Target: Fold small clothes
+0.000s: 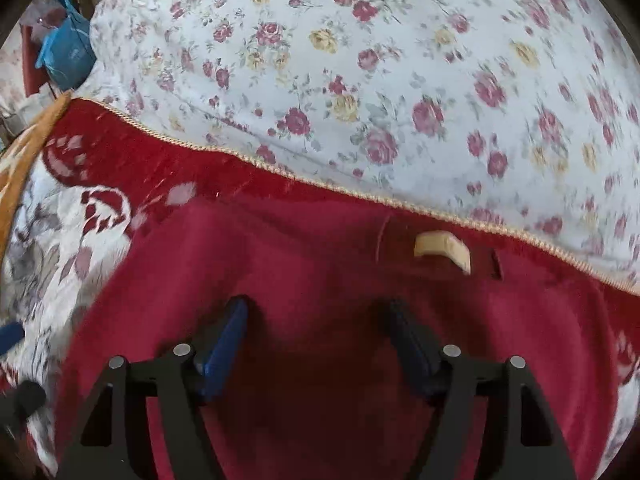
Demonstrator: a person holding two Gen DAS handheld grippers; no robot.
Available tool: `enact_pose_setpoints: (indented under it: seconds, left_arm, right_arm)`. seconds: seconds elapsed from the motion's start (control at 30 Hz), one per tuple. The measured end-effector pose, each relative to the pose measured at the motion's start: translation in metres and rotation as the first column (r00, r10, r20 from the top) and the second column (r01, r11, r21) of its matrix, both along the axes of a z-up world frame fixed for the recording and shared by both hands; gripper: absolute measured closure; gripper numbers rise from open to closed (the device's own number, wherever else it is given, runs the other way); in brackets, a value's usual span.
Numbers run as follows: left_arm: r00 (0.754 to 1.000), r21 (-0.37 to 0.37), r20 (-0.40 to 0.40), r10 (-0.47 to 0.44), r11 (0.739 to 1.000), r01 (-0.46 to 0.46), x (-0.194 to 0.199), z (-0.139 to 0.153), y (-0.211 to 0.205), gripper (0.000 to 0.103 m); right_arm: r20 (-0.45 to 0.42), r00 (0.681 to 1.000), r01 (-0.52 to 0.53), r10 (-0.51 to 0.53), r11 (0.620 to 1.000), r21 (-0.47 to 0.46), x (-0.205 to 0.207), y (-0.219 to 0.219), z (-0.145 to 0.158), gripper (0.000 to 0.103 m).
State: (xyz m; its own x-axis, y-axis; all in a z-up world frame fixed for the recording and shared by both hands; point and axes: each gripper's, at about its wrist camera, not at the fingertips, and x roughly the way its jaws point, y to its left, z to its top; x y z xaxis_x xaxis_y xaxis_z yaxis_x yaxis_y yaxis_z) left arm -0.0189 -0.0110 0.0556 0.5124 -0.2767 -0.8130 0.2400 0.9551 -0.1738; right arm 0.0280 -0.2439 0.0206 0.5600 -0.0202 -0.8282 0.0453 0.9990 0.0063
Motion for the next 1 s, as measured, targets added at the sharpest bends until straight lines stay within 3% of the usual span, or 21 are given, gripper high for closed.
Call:
enact_pose_setpoints:
  seconds: [0.1,0.3,0.43,0.5,0.57,0.67,0.83,1.0]
  left_arm:
    - [1.000,0.024,-0.017,-0.006,1.000,0.006,-0.002,-0.006,0.005,0.012]
    - [1.000,0.017,-0.028,-0.011,1.000,0.011,-0.004,-0.008,0.010,0.012]
    - [0.999,0.020,-0.032,-0.024,0.999,0.025,-0.006,-0.009,0.009,0.012]
    - [0.999,0.014,-0.040,-0.026,1.000,0.027,-0.007,-0.010,0.008,0.012]
    - [0.998,0.002,-0.045,-0.051,0.999,0.051,-0.008,-0.010,0.004,0.012]
    - [0.995,-0.017,-0.039,-0.093,0.996,0.093,-0.012,-0.009,-0.006,0.012]
    - [0.992,-0.033,-0.023,-0.127,0.991,0.126,-0.010,-0.010,-0.029,0.012]
    - [0.996,-0.076,-0.036,-0.086,0.994,0.083,0.001,-0.016,-0.041,0.013]
  right_arm:
    - [0.031,0.999,-0.044,0.044,0.999,0.019,-0.003,0.016,0.021,0.027]
    - [-0.048,0.986,-0.155,0.162,0.981,0.114,0.012,0.070,0.020,0.027]
    - [-0.151,0.974,-0.163,0.170,0.985,0.063,0.032,0.095,-0.004,0.014]
    - [-0.156,0.973,-0.172,0.168,0.985,-0.008,0.036,0.100,-0.017,0.015]
    - [-0.130,0.976,-0.176,0.174,0.984,-0.003,0.033,0.094,-0.016,0.025]
    - [-0.078,0.982,-0.164,0.174,0.979,0.118,0.024,0.069,-0.001,0.058]
    - [-0.036,0.985,-0.160,0.172,0.964,0.214,0.015,0.039,0.016,0.069]
    - [-0.035,0.984,-0.160,0.174,0.957,0.241,0.008,0.029,0.019,0.070]
